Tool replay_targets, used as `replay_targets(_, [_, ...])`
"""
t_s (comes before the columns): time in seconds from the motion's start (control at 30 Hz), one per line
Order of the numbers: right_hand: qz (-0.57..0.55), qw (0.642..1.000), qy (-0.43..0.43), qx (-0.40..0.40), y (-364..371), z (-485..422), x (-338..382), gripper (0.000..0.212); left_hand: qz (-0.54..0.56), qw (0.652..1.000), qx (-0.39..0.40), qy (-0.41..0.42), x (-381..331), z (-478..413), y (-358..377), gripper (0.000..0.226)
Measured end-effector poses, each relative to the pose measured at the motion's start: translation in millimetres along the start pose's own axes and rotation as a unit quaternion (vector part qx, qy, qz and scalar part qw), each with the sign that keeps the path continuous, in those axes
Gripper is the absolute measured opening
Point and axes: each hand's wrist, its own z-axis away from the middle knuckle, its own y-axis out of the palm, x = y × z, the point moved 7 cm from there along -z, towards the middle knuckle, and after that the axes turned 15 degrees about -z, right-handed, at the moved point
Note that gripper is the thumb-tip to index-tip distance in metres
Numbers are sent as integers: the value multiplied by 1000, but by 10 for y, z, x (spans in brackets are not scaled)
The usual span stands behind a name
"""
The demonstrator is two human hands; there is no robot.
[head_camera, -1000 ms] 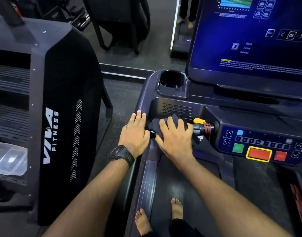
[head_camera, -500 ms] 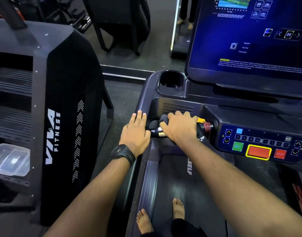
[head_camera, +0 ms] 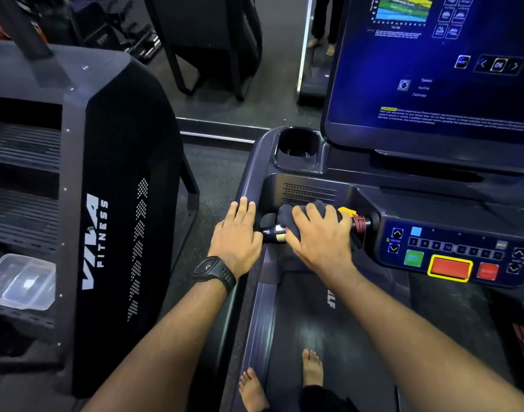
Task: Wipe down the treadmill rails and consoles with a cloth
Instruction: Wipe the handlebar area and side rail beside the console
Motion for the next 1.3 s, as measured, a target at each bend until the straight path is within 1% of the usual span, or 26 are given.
replay_targets(0.07, [-20, 999, -10, 30, -76, -184, 3, 46, -1, 1000, 4, -2, 6, 8, 7, 68])
replay_targets(0.1, [-38, 997, 17, 61, -101, -303, -29, 47, -2, 1000, 5, -1, 6, 12, 9, 68])
replay_targets(0.17, [-55, 991, 75, 91, -71, -410, -113, 49, -2, 1000, 5, -2, 1, 20, 11, 68])
replay_targets(0.23, [-41, 994, 74, 65, -105, -275, -127, 48, -2, 1000, 7, -1, -9, 31, 9, 68])
replay_targets(0.33, [12, 999, 34, 10, -88, 51, -124, 47, -3, 1000, 7, 3, -8, 29, 4, 68])
replay_targets(0.4, [-13, 999, 18, 31, -143, -130, -128, 47, -5, 1000, 5, 3, -8, 15, 0, 68])
replay_targets(0.47, [-48, 993, 63, 89, -131, -388, -187, 50, -8, 1000, 6, 3, -7, 20, -5, 68])
replay_targets(0.5, [-50, 991, 80, 96, -110, -400, -197, 51, -10, 1000, 8, 3, -7, 29, -1, 67])
replay_targets(0.53, [-40, 993, 76, 78, -109, -338, -186, 51, -10, 1000, 8, 2, -7, 37, 5, 67])
replay_targets(0.6, [-12, 999, 48, 16, -85, -63, -166, 52, -10, 1000, 9, 3, -10, 37, 1, 67])
replay_targets(0.63, [2, 1000, 19, -22, -66, 78, -155, 52, -10, 1000, 8, 3, -11, 28, -4, 67])
replay_targets(0.7, [9, 997, -58, -46, -32, 83, -145, 54, -11, 1000, 7, 3, -6, 12, -7, 67])
replay_targets(0.73, [4, 995, -88, -43, -57, -24, -126, 54, -11, 1000, 7, 2, -7, 12, -6, 67])
replay_targets(0.77, [7, 995, -93, -31, -64, -115, -101, 54, -10, 1000, 8, 2, -7, 13, -2, 67])
replay_targets(0.8, [12, 997, -70, -20, -75, -164, -79, 54, -7, 1000, 7, 1, -9, 13, 0, 67])
replay_targets(0.87, [-3, 999, -32, -24, -37, -78, 35, 57, 5, 1000, 6, -2, -8, 22, 2, 66])
replay_targets(0.93, [0, 1000, -29, -9, 65, 81, 213, 64, 15, 1000, 6, -5, -8, 24, -9, 66])
replay_targets(0.97, [7, 999, -45, 7, 88, 88, 301, 67, 18, 1000, 5, -5, -6, 21, -16, 66])
replay_targets(1.03, [-9, 996, -79, 40, 61, -128, 405, 65, 28, 1000, 1, -5, -1, 18, -24, 66])
replay_targets(1.1, [-20, 994, -82, 75, 60, -322, 431, 63, 35, 999, 3, -7, 12, 33, -14, 65])
replay_targets(1.17, [-16, 993, -89, 75, 73, -237, 438, 70, 37, 999, 1, -8, 19, 39, -6, 67])
replay_targets(1.27, [20, 989, -130, 60, 165, 35, 434, 90, 36, 999, -10, -7, 22, 19, -19, 72])
replay_targets(1.3, [21, 987, -145, 58, 164, -5, 443, 91, 38, 999, -12, -7, 19, 13, -26, 73])
